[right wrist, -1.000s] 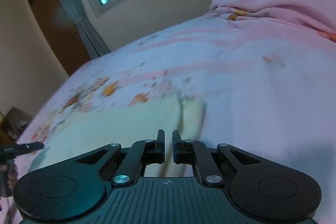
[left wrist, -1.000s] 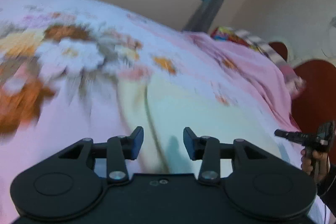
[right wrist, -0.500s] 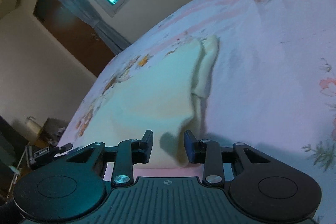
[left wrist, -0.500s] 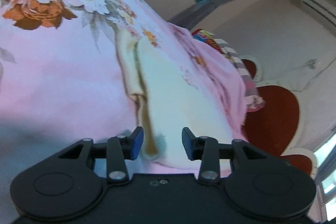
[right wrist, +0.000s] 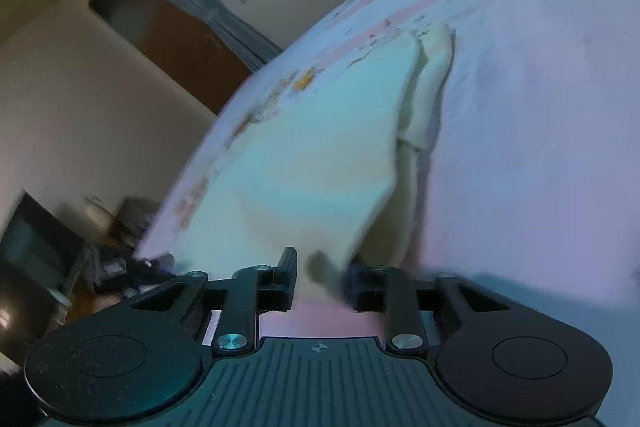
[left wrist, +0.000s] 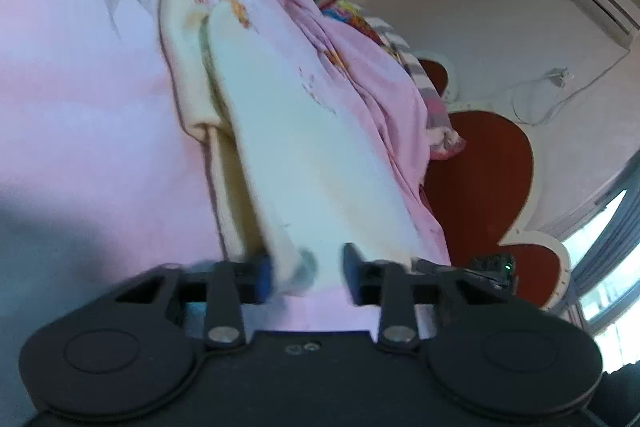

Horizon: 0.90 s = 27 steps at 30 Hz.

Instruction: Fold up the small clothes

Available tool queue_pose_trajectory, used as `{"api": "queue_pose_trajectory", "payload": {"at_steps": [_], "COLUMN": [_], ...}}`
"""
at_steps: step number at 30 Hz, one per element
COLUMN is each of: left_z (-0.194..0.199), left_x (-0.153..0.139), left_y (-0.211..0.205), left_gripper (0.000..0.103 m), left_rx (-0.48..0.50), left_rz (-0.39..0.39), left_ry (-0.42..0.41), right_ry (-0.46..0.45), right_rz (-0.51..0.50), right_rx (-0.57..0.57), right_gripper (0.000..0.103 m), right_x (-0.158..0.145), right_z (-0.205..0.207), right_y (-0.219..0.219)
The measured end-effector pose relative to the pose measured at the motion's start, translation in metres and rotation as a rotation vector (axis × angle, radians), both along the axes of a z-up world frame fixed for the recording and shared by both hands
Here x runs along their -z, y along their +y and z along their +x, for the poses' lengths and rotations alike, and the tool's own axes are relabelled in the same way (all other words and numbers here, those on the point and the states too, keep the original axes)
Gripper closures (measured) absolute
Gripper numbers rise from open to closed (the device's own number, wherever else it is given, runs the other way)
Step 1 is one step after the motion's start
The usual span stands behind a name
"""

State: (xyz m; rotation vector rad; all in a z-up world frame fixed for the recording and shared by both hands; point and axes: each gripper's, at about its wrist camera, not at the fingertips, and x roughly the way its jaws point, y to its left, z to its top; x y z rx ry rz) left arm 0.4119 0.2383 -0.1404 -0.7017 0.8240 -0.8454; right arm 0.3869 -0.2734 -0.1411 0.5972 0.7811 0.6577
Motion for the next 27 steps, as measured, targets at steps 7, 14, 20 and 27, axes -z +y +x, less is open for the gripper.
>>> {"api": "queue_pose_trajectory", "payload": {"at_steps": [7,14,20,27], "left_z": [-0.007,-0.046,-0.026,-0.001], "left_x": [0.009,-0.03,-0.076,-0.032], "left_y": [0.009,0.036,-0.087,-0.193], "left_gripper": [0.101,0.087,0.05,0.048], "left_rx": [0.023,-0.184,-0.22,-0.159], "left_rz": [0.079,0.087,0.214,0.579], "left_ry": [0.008,-0.111,-0.301,-0.296], "right_ry": [0.034,-0.102,-0.282,-0.151], "right_rz": [-0.069,-0.108,-0.32,-0.385], "right_rx": [-0.016,0.194,0.12,0.088], "right_gripper": [0.101,0.101,0.101,0.101], "right_x": [0.0,-0.028,-0.058,-0.008], "right_z": [-0.007,-0.038,-0.016,0.014], "right_y": [-0.005,-0.027,0.073,0.102]}}
